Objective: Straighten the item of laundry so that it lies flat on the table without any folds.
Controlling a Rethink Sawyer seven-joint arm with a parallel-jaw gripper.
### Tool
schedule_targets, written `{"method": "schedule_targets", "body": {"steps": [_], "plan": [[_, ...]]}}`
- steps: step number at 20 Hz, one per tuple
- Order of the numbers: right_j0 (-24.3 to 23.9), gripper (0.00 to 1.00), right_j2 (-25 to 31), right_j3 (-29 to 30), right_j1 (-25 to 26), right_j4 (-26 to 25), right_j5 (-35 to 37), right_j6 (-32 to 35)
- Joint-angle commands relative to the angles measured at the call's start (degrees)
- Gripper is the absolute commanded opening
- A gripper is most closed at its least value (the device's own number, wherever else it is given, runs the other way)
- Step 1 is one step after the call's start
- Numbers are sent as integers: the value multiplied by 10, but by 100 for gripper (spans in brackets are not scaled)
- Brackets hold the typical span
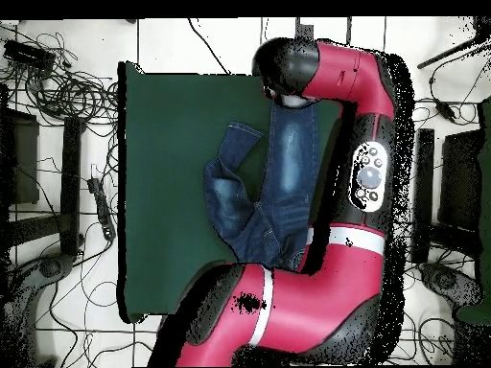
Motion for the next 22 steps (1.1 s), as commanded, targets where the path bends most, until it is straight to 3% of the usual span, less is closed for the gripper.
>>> {"method": "schedule_targets", "body": {"steps": [1, 7, 22], "plan": [[43, 100, -9, 219, -50, 4, -65, 173], [67, 100, -41, 270, -78, 10, -99, 237], [60, 100, -33, 271, -62, 20, -151, 207]]}}
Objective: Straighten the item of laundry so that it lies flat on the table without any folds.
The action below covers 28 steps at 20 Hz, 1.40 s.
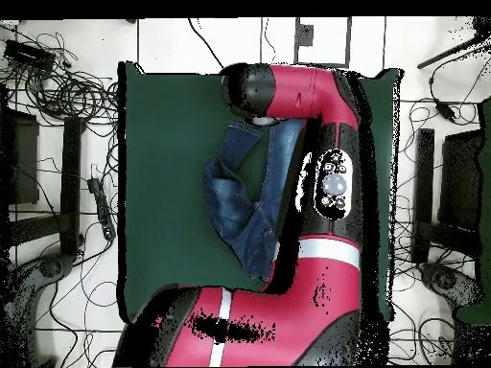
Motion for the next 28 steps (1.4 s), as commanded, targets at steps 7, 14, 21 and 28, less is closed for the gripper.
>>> {"method": "schedule_targets", "body": {"steps": [7, 14, 21, 28], "plan": [[-1, 100, 34, 119, 12, 51, -11, 155], [-16, 100, 63, 150, 15, 123, 20, 152], [-11, 100, 50, 146, 23, 155, 21, 147], [-10, 100, 47, 177, 18, 178, 5, 150]]}}
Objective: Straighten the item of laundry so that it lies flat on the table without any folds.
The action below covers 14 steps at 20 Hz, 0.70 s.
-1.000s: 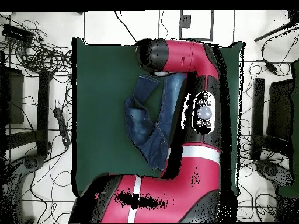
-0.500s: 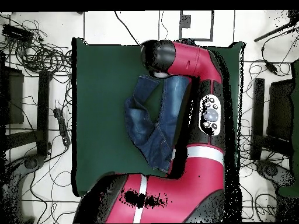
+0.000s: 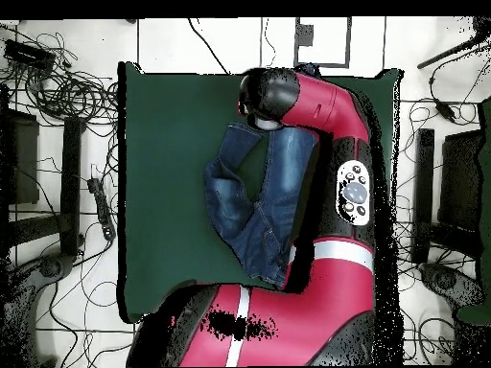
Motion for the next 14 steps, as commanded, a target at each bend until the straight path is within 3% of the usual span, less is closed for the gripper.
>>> {"method": "schedule_targets", "body": {"steps": [1, 14], "plan": [[14, 100, 47, 129, 12, 41, 11, 152], [65, 100, 12, 214, -18, 74, -43, 214]]}}
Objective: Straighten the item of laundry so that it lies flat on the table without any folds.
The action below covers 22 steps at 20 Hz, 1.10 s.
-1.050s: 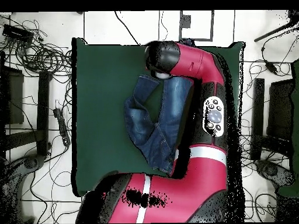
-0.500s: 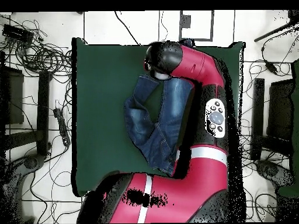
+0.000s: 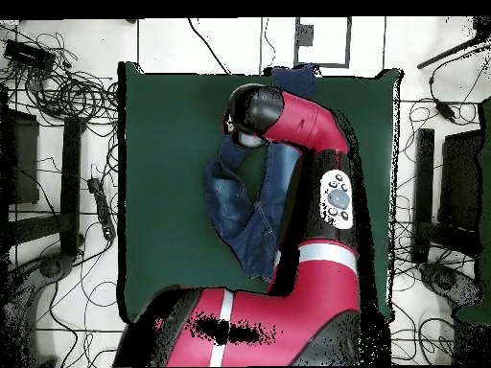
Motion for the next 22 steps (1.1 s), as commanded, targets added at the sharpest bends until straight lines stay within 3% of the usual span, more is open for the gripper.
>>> {"method": "schedule_targets", "body": {"steps": [1, 11, 22], "plan": [[44, 100, 19, 136, -11, 30, -49, 205], [79, 100, 11, 160, -15, 36, -63, 253], [104, 100, -59, 87, 61, -24, -43, 260]]}}
